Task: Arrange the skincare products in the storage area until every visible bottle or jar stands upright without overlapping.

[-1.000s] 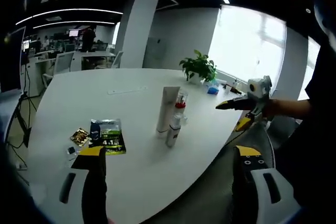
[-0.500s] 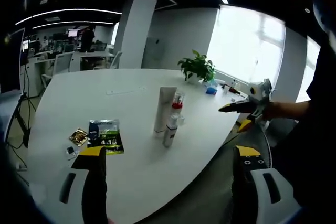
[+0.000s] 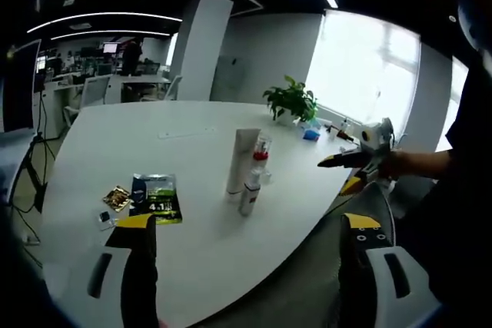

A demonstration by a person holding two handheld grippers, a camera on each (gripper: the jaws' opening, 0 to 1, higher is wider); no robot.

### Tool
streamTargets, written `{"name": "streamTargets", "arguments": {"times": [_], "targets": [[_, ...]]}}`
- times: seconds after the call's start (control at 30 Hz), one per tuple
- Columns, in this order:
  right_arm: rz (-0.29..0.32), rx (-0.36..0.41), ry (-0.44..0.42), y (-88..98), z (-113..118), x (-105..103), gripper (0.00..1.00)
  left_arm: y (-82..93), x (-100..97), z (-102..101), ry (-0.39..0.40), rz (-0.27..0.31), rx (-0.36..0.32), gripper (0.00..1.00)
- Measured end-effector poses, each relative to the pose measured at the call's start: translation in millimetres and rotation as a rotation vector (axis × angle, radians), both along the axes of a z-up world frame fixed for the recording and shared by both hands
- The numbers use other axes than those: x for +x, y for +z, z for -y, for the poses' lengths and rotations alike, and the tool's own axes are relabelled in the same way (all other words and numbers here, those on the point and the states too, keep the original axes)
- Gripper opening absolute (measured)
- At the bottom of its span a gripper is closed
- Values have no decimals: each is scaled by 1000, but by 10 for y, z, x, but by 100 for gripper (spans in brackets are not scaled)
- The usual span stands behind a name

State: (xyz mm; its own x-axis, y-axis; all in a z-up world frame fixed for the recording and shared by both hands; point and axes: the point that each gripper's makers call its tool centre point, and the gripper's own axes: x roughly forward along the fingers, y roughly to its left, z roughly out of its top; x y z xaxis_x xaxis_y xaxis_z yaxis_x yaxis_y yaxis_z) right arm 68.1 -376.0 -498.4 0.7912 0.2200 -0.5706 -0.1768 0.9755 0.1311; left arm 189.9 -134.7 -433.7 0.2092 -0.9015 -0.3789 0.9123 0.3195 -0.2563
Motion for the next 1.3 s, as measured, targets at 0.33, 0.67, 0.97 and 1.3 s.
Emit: {"name": "streamTargets", "arguments": {"times": [0.33, 0.67, 0.97, 1.3], "targets": [[-55, 1, -45, -85, 169, 82, 84, -21, 23, 21, 27, -4, -4, 90], [-105, 4, -97, -242, 348, 272, 75, -51, 53, -22, 69, -25, -20, 89], [-138, -34, -112, -320, 527, 571, 70, -104, 118, 37, 78, -43, -14, 88], [-213, -63, -139, -490, 700, 850, 65, -216, 232, 106, 86, -64, -17, 85]]}}
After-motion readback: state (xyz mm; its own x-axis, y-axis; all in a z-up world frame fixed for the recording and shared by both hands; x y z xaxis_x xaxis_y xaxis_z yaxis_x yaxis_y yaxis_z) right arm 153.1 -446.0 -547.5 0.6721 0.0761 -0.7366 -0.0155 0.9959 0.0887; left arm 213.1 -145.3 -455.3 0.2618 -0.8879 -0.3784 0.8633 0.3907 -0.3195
